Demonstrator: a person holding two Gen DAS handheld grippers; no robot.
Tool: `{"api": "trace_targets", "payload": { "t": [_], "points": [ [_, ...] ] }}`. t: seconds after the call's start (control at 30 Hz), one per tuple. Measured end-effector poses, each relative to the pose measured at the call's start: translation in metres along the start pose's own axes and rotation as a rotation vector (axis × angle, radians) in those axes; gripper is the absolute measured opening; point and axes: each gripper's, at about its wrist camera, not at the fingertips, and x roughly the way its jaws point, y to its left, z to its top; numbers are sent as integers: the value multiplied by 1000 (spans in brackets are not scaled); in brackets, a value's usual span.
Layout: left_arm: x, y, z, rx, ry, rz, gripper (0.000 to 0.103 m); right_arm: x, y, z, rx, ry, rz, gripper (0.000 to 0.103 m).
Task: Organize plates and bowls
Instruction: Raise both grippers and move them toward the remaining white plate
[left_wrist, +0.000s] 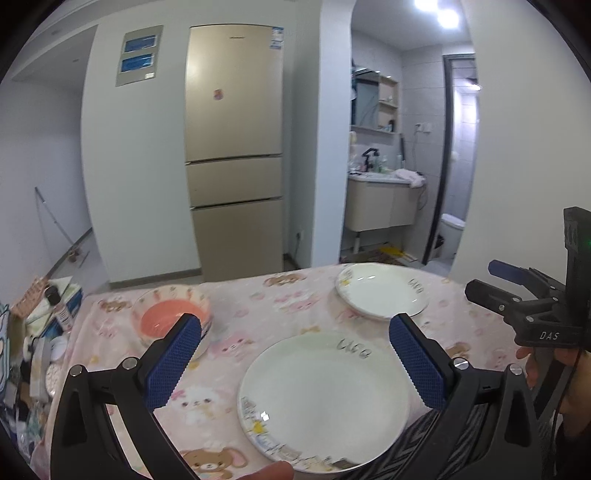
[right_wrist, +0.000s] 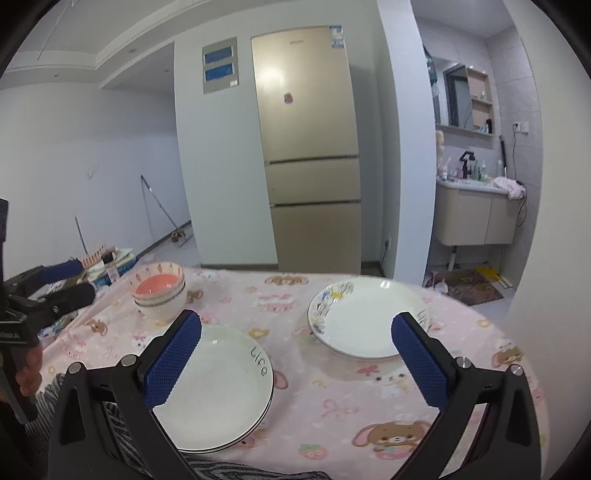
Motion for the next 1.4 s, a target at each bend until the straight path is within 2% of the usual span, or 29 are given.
{"api": "trace_targets", "payload": {
  "t": [0.27,0.47,0.73,1.03,1.27,1.4],
  "points": [
    [0,-31,36,50,-44,-101,103,-33,-3,26,-8,-67,-84,103],
    [0,-46,46,71,-48,-158,103,-54,-8,35,3,-102,-122,103],
    [-10,-47,43,64,-55,-187,103,-66,-15,31,24,-115,-138,103],
    [-16,-52,50,85,-77,-162,103,-59,-19,26,30,-111,-118,103],
    [-9,-64,73,108,-115,-150,103,-53,-35,46,25,-138,-130,103],
    [4,-63,87,78,-124,-158,103,-39,-38,65,-15,-137,-167,103]
  ]
}}
